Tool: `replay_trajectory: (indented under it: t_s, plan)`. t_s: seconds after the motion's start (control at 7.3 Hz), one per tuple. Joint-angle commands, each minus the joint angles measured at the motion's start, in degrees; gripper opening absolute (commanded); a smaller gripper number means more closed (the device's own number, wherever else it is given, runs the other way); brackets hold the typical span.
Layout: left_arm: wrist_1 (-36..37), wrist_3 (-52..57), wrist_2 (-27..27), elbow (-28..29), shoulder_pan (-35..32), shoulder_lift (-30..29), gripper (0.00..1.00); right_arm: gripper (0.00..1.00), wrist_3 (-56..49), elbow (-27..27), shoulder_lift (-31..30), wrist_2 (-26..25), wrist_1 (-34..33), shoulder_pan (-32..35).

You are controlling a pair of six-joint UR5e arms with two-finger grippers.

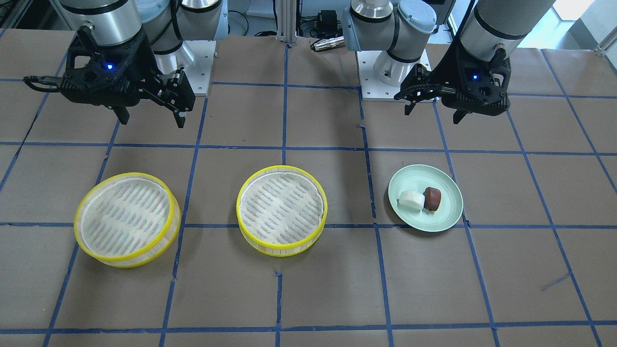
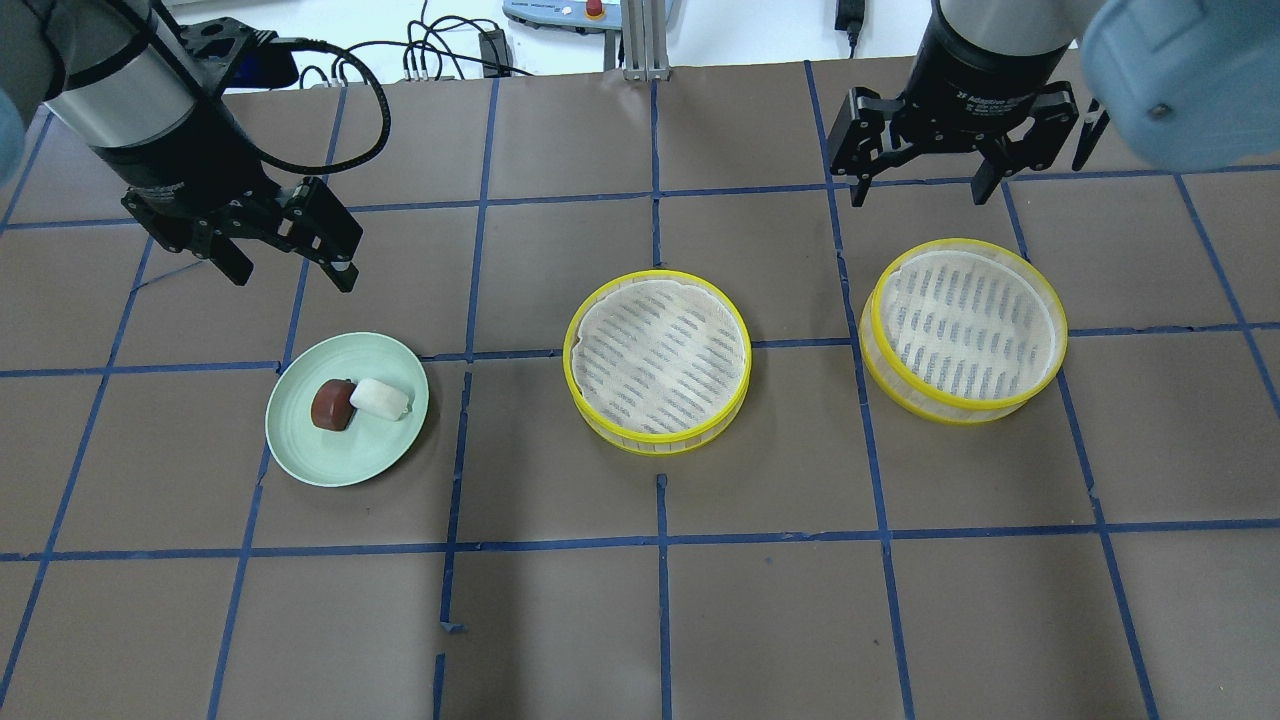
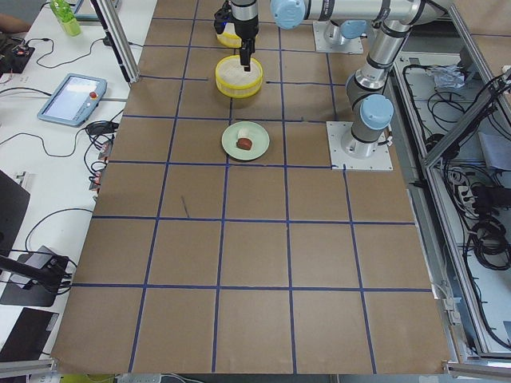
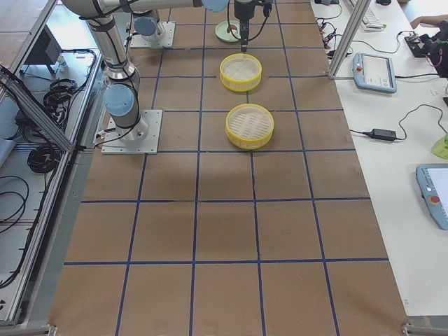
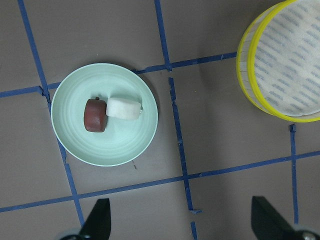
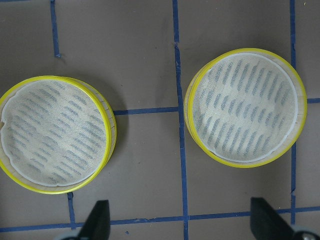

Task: Stack buns with steamer

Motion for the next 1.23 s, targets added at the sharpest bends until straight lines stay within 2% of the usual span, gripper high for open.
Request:
replay_trajectory:
  t_s: [0.0,0.27,0.55,0.68,0.82,1.1]
  plan:
    - [-0.1,0.2,0.0,-0.4,0.0,0.2,1.00,1.00,0.0,0.0,0.0,-0.1,0.2,0.0]
    - [0.5,1.0,-0.1,-1.0,1.0,0.9,1.00,1.00,0.0,0.0,-0.1,-0.1,0.2,0.0]
    - [0.6,8.9,0.4,-1.8,3.9,0.7,1.00,1.00,-2.9,0.1,0.1,-0.5,1.1,-3.5]
    - [4.7,10.0,-0.1,-5.0,8.4,-0.6,1.00,1.00,-10.5,0.2,0.1,0.0,3.1,-9.5]
    - [12.3,13.9,-0.3,-9.6,11.4,-2.2,1.00,1.00,-17.4,0.2,-0.1,0.2,3.7,-15.6]
    - [22.0,15.6,0.0,-14.4,11.7,-9.2,1.00,1.00,-31.9,2.2,0.0,-0.2,3.8,-27.3]
